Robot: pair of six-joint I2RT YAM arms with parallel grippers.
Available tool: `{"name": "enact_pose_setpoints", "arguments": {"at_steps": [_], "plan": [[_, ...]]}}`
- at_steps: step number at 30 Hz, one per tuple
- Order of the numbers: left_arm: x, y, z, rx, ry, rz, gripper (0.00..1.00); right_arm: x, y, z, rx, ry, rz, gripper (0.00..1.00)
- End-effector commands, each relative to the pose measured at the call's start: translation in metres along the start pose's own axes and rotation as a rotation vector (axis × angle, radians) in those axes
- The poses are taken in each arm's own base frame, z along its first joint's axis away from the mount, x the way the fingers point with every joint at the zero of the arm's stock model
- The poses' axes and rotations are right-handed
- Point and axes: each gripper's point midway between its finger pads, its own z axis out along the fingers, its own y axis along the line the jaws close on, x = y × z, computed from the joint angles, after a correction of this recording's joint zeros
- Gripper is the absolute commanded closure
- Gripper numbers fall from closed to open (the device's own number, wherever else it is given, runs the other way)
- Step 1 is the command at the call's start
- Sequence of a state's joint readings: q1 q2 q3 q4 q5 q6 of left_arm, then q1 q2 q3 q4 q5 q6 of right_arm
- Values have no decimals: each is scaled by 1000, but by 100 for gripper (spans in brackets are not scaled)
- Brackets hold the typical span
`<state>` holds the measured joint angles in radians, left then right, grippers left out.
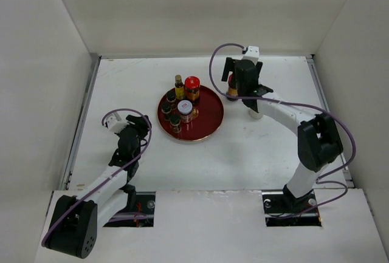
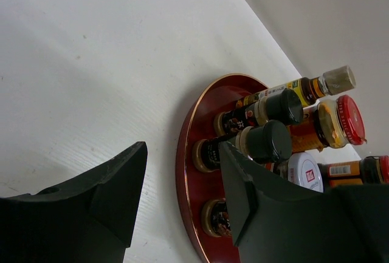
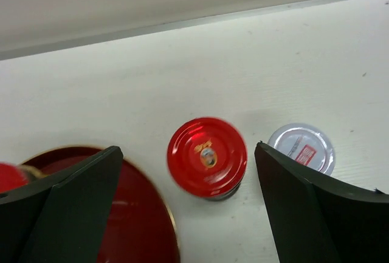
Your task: Organize the condiment bottles
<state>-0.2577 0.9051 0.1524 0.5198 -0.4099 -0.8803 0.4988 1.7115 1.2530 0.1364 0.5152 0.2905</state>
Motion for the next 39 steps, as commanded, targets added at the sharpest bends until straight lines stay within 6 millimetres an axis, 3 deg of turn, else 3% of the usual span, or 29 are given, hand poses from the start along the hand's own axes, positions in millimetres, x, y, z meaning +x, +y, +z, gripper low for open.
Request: {"name": "enact_pose_setpoints", "arguments": {"at_steps": [1,12,18,22,26,31,34,39], "plan": [[-9,-13,0,43,-34,-28,51,-6,-10,17,52,14,-51,1],[-10,-12,1,39,-34,-28,51,36,-4,40,15,142,-67,1],[-8,-12,1,38,-29,-28,51,44,-6,45,9,166,-55,15],[-9,-11,2,35,-33,-25,51,39,-9,45,7,163,-43,32],[-13,-14,0,47,-43,-32,51,23,-8,37,2,124,-20,42],[-12,-13,0,45,-39,-33,51,-32,-2,10,-46,-34,36,45],[-11,-13,0,43,-40,-30,51,-54,9,-13,-72,-87,53,47],[-9,-13,1,42,-31,-30,51,-60,46,-35,-166,-100,45,47]]}}
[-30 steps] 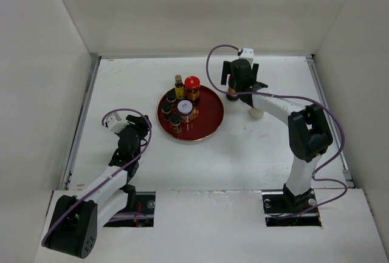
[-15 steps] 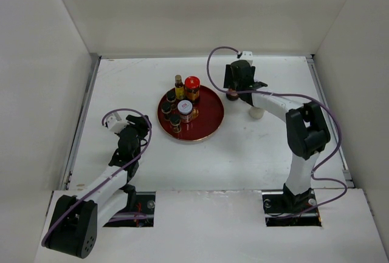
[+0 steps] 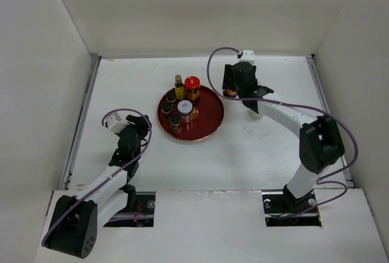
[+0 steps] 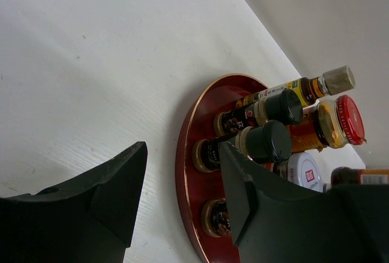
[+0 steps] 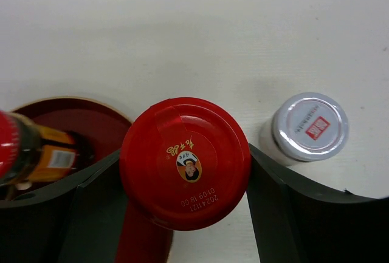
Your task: Organize the condiment bottles
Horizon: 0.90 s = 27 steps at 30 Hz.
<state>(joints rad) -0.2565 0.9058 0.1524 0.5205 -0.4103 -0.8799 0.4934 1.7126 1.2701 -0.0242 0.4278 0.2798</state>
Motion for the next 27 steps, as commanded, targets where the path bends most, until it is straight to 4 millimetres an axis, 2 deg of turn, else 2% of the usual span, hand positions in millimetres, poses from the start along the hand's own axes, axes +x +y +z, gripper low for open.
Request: {"name": "enact_pose_setpoints", "arguments": {"at_steps": [1,5,10,15,19,24,27], "plan": [[-9,-13,1,42,-33,-29,51,-86,49,-39,-139,-249,100,47],[-11,-13,0,45,-35,-34,51,-70,78,-32,-182,-219,82,47],[-10,-13,0,44,-35,-31,51,-56,101,-22,-215,-190,74,47],[-10,-14,0,46,-35,-29,51,-41,114,-13,-230,-167,62,46],[-11,-15,-1,50,-36,-35,51,-31,116,-5,-221,-155,44,43],[-10,-14,0,47,-31,-34,51,-23,115,-6,-214,-137,24,23],[-11,-14,-1,47,-37,-34,51,-24,112,-16,-212,-136,17,11]]}}
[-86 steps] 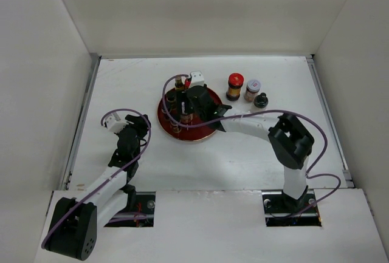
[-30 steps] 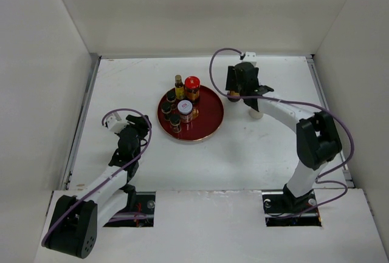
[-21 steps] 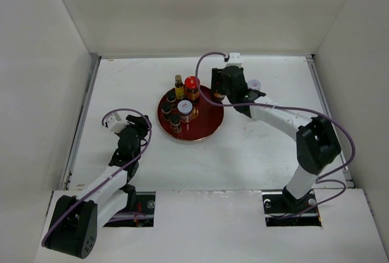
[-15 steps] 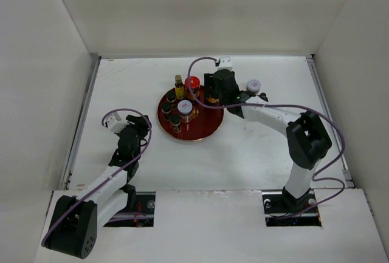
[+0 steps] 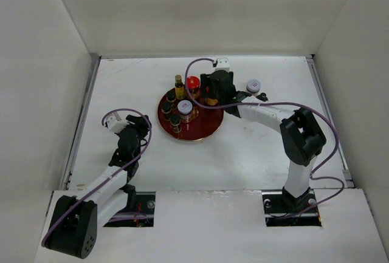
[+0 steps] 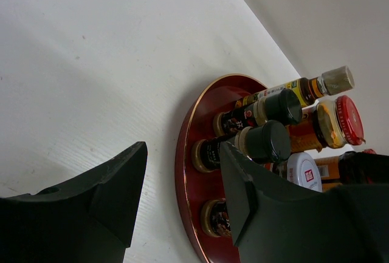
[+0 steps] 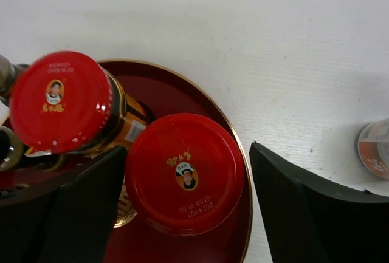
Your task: Organize the condiment bottles
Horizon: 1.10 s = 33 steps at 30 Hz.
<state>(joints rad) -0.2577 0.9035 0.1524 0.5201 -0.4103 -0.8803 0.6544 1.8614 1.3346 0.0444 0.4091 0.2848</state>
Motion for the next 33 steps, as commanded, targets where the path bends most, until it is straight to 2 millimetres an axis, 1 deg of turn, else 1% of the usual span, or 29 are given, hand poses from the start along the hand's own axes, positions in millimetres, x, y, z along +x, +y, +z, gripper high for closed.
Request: {"name": "enact_pose_setpoints", "arguments": {"at_steps": [1,4,6,7,8,9,10,11,12,14,15,16,17,18,19,20,22,25,29,31,33], "plan": [[-11,-13,-1,45,-37,-33,51,-70,18,-24,-49,-182,73,9],[-10,-13,0,46,-34,-35,51,-79,12,-42,-52,-203,70,7],[-10,-14,-1,47,-35,-33,51,-85,0,-60,-27,-229,81,8],[-10,-13,-1,45,-35,-32,51,-86,-9,-70,-7,-243,92,11],[-9,-13,0,44,-32,-31,51,-88,-18,-81,14,-257,102,17],[-9,-13,0,46,-30,-33,51,-87,-33,-91,49,-269,114,28],[-10,-14,-1,49,-32,-35,51,-87,-49,-100,96,-282,125,41],[-12,-14,-1,50,-37,-37,51,-84,-70,-108,160,-293,136,54],[-12,-14,-1,51,-42,-38,51,-79,-90,-116,225,-301,144,61],[-12,-14,-1,48,-41,-36,51,-69,-124,-127,337,-306,153,64],[-10,-14,-1,50,-33,-35,51,-61,-140,-129,387,-296,149,60],[-10,-14,-1,51,-32,-37,51,-53,-151,-130,422,-278,140,52],[-11,-16,-2,56,-34,-38,51,-46,-161,-130,451,-262,134,40],[-11,-16,-2,60,-35,-40,51,-40,-167,-130,469,-252,135,27],[-12,-16,-2,57,-39,-40,51,-36,-170,-129,482,-243,141,17],[-12,-15,-2,55,-39,-40,51,-32,-173,-126,490,-230,140,13],[-10,-15,-2,55,-32,-38,51,-24,-177,-116,500,-196,136,9],[-12,-18,-3,67,-33,-43,51,-12,-185,-99,515,-160,144,7],[-13,-15,-3,62,-39,-45,51,4,-189,-79,488,-104,168,8],[-14,-17,-4,68,-38,-46,51,9,-194,-72,492,-91,189,9],[-15,-17,-5,65,-41,-46,51,15,-195,-68,485,-76,203,11]]}}
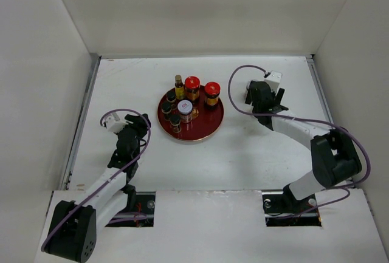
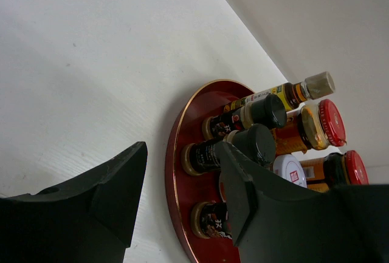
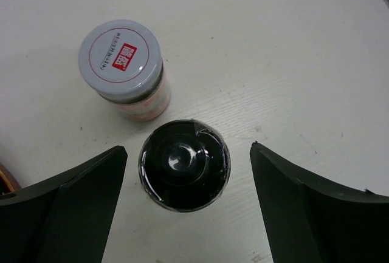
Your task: Organize the condiment bottles
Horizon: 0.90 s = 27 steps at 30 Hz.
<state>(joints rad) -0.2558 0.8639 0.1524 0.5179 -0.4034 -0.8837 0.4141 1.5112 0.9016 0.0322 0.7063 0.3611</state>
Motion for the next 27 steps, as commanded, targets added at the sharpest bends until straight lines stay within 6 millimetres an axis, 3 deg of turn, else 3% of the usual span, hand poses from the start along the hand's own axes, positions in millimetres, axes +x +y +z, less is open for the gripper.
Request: {"name": "enact_pose_setpoints", "arguments": {"at_steps": [1,5,10,14,17,21,27], "plan": [[-8,-8,-1,33,-25,-27,51,-11,10,6,-39,-10,87,13],[-6,-8,0,33,-15,-25,51,-3,10,15,-37,15,103,21],[-3,-8,1,30,-9,-23,51,-1,16,16,-75,28,131,44],[-6,-8,0,31,-20,-28,51,-18,6,-1,-62,-28,146,52],[-4,-6,1,26,-12,-25,51,-39,15,-29,-116,-92,134,53],[-1,-6,2,19,-6,-20,51,-52,58,-72,-273,-127,131,53],[0,-6,3,20,-7,-17,51,-41,149,-124,-531,-107,95,52]]}}
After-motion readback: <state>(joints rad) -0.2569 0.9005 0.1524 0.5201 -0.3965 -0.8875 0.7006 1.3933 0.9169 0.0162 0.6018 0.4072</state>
